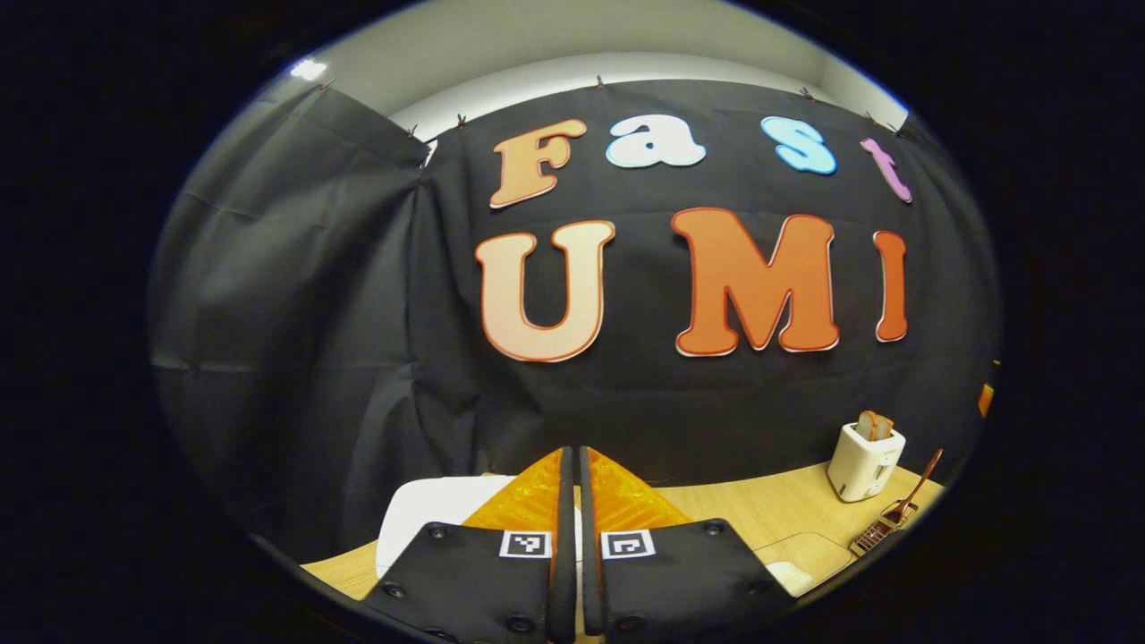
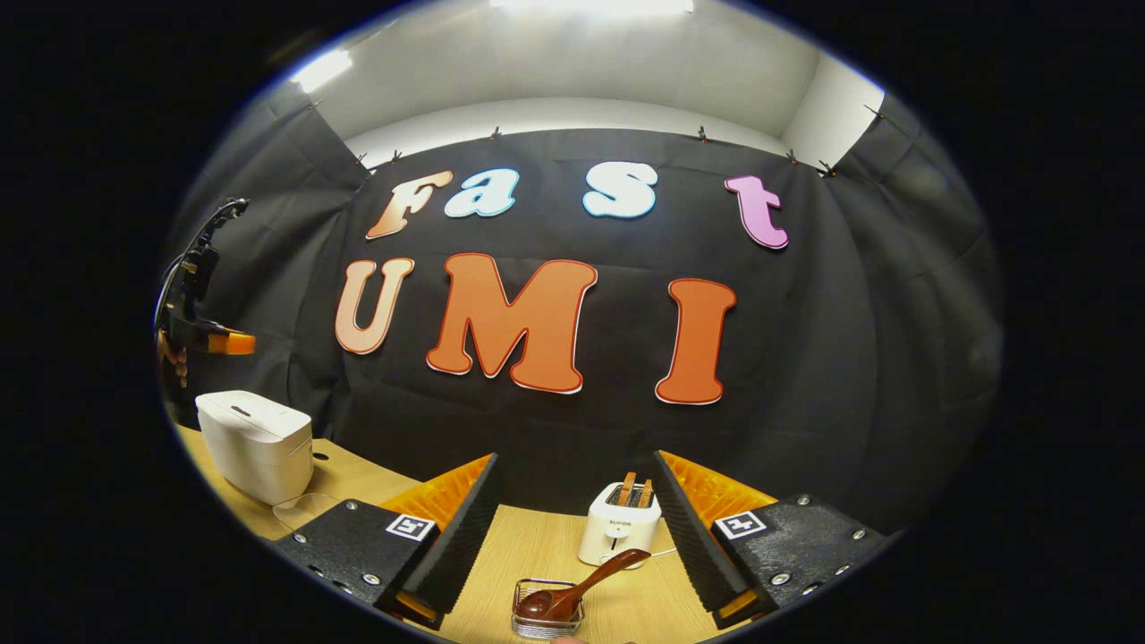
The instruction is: Close the left gripper, press the button to open the rice cooker; take a wooden spoon from the chopstick holder with the right hand, scoop a spoonful of rice and pour it into the rice cooker, then put the wooden spoon back into the chopstick holder.
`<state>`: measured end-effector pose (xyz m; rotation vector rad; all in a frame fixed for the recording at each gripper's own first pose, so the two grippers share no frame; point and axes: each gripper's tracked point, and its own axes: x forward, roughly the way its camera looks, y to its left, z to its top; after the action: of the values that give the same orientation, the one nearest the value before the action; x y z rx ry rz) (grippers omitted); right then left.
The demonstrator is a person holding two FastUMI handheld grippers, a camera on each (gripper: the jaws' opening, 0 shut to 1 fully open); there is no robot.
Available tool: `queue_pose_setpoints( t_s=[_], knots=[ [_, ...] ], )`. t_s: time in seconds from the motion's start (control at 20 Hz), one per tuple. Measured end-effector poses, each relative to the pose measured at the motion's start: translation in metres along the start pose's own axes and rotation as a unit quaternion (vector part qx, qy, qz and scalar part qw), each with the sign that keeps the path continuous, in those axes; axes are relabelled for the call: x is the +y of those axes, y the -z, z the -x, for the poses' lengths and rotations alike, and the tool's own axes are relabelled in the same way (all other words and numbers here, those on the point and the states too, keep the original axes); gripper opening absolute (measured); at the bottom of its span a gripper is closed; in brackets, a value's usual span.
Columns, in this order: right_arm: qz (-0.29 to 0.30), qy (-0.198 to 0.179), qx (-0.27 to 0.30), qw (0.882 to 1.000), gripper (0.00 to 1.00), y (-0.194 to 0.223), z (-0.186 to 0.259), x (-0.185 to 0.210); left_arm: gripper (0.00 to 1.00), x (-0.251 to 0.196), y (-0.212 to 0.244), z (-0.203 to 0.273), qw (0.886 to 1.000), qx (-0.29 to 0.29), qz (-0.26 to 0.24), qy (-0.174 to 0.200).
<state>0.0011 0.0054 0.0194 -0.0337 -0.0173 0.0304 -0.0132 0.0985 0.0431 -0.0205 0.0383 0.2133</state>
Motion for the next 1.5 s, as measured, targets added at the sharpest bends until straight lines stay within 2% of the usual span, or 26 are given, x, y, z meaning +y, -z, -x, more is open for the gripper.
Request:
queue_pose_setpoints(
  t_s=[0.4, 0.85, 0.9, 0.95, 1.25, 1.35, 1.45, 1.5],
  knots=[
    [0.012, 0.007, 0.015, 1.0, 0.98, 0.011, 0.002, -0.003, 0.04, 0.045, 0.052, -0.026, 0.993, 0.105, 0.038, -0.04],
    [0.009, 0.0, 0.041, 0.999, 0.98, 0.034, 0.003, 0.004, 0.04, 0.052, 0.139, -0.042, 0.972, 0.22, 0.073, -0.036],
    [0.008, 0.003, 0.044, 0.999, 0.98, 0.036, 0.002, 0.003, 0.0, 0.053, 0.149, -0.044, 0.969, 0.231, 0.078, -0.036],
    [0.007, 0.005, 0.046, 0.999, 0.98, 0.039, 0.003, 0.001, 0.04, 0.053, 0.149, -0.042, 0.968, 0.233, 0.088, -0.036],
    [-0.003, 0.015, 0.07, 0.997, 0.98, 0.061, -0.003, -0.005, 0.04, 0.055, 0.147, -0.046, 0.97, 0.22, 0.093, -0.042],
    [-0.011, 0.014, 0.079, 0.997, 0.98, 0.068, -0.004, -0.006, 0.04, 0.059, 0.133, -0.043, 0.979, 0.187, 0.06, -0.05],
    [-0.021, 0.011, 0.088, 0.996, 0.98, 0.073, -0.006, -0.006, 0.02, 0.062, 0.1, -0.042, 0.988, 0.131, 0.034, -0.068],
    [-0.022, 0.013, 0.091, 0.995, 0.98, 0.075, -0.007, -0.007, 0.07, 0.065, 0.078, -0.045, 0.991, 0.102, 0.024, -0.078]
  ],
)
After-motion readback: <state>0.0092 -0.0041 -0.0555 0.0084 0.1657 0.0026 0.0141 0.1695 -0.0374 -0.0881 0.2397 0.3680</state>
